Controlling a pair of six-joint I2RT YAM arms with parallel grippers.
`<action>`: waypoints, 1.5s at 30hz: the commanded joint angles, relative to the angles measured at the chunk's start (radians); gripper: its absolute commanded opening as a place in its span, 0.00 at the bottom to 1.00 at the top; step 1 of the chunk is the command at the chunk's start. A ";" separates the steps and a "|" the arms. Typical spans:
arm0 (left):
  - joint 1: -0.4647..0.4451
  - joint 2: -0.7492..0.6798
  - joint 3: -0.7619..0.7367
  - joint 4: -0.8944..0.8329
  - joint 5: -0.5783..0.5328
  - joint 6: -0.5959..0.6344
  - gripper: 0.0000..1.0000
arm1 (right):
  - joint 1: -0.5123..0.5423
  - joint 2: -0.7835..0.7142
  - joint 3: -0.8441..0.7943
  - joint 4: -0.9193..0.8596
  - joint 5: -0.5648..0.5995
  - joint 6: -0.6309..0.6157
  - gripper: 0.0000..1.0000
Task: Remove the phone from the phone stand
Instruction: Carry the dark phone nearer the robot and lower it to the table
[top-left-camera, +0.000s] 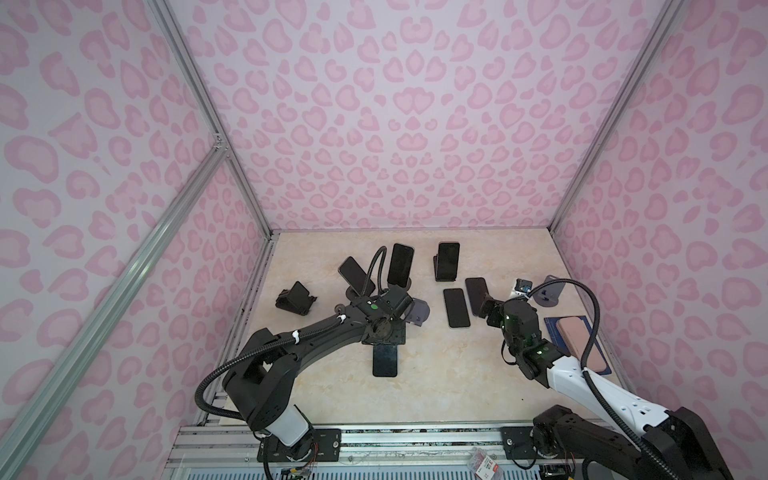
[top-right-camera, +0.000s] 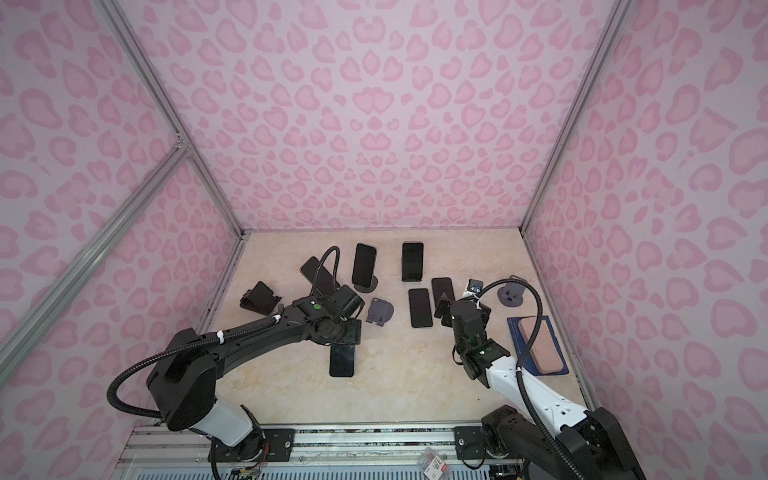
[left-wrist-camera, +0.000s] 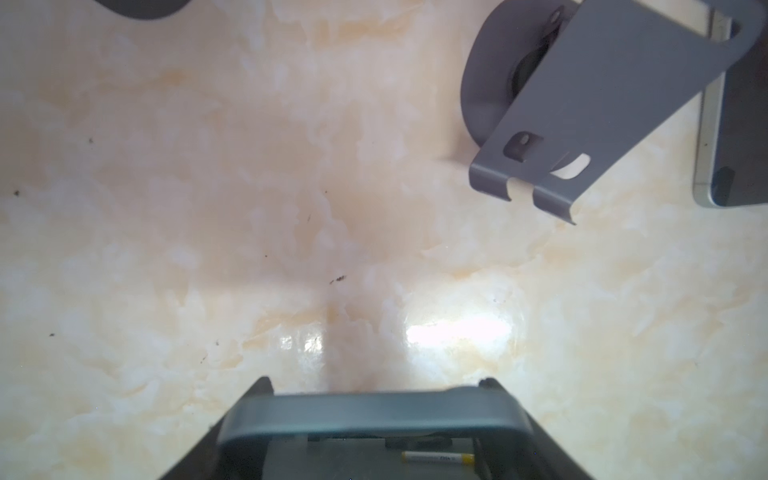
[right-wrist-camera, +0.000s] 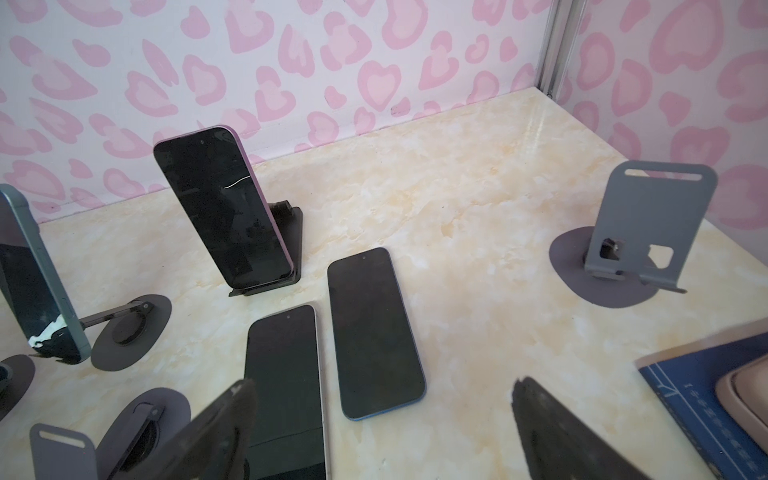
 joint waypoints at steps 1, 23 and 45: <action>-0.001 0.010 -0.012 0.005 0.026 -0.061 0.65 | 0.002 -0.007 -0.004 0.005 0.008 0.006 0.98; -0.016 0.137 -0.042 -0.001 0.032 0.001 0.63 | 0.005 -0.007 -0.003 0.009 0.001 0.008 0.98; -0.020 0.210 -0.063 0.041 0.064 -0.108 0.74 | 0.008 -0.029 -0.009 -0.003 0.007 0.008 0.98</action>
